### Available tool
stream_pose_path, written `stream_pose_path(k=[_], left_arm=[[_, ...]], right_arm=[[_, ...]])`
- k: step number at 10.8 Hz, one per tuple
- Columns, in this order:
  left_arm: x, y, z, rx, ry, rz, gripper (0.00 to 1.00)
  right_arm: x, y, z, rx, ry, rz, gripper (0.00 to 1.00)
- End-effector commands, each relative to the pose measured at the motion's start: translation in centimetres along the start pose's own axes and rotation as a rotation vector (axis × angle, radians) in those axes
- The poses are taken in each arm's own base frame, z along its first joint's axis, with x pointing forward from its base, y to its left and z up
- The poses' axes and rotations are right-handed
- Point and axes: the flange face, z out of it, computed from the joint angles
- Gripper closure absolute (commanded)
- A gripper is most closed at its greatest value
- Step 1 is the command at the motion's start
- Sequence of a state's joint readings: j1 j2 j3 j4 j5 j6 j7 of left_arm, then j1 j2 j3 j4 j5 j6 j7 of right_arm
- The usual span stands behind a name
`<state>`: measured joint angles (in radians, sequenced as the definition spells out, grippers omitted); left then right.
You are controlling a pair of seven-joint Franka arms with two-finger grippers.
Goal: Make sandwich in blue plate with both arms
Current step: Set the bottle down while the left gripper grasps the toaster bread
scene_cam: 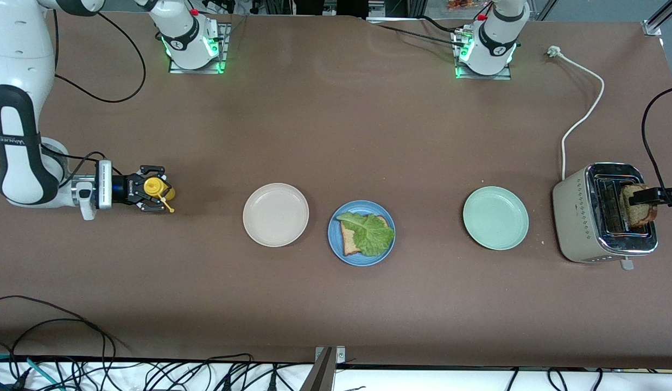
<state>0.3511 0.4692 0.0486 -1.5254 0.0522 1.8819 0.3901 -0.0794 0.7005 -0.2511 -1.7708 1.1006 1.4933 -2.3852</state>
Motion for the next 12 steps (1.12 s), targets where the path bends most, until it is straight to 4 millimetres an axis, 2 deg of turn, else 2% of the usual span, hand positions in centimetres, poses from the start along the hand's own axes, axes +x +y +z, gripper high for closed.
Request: stream_pose_path(k=[1,3,4,6,9,10,11,12], left_arm=[[0.3,-0.4,-0.7,-0.019,0.018,0.017,0.19],[0.3,-0.4,-0.7,-0.017,0.016,0.016,0.33],[0.3,-0.4,-0.8,-0.017,0.016,0.018,0.43],[0.3,-0.3,-0.8,-0.015,0.015,0.02,0.53],[0.3,-0.1,-0.8,-0.015,0.012,0.02,0.88],[0.3,-0.1,-0.8,-0.015,0.012,0.02,0.97],[0.4,0.0,-0.9,-0.012,0.013,0.022,1.0],[0.4,0.1,-0.7,-0.013,0.01,0.024,1.0]], right_arm=[[-1.1,0.4,1.0,-0.003,0.105,-0.061,1.0],[-2.9,0.4,1.8,0.003,0.122,-0.077,1.0],[-3.5,0.5,2.1,-0.016,0.14,-0.087,1.0],[-4.2,0.6,2.5,-0.013,0.146,-0.088,1.0],[-4.4,0.4,2.9,-0.002,0.169,-0.081,1.0],[-4.4,0.4,2.9,-0.001,0.169,-0.078,0.69],[-4.4,0.4,2.9,0.0,0.17,-0.075,0.46],[-4.4,0.4,2.9,0.0,0.17,-0.07,0.3]])
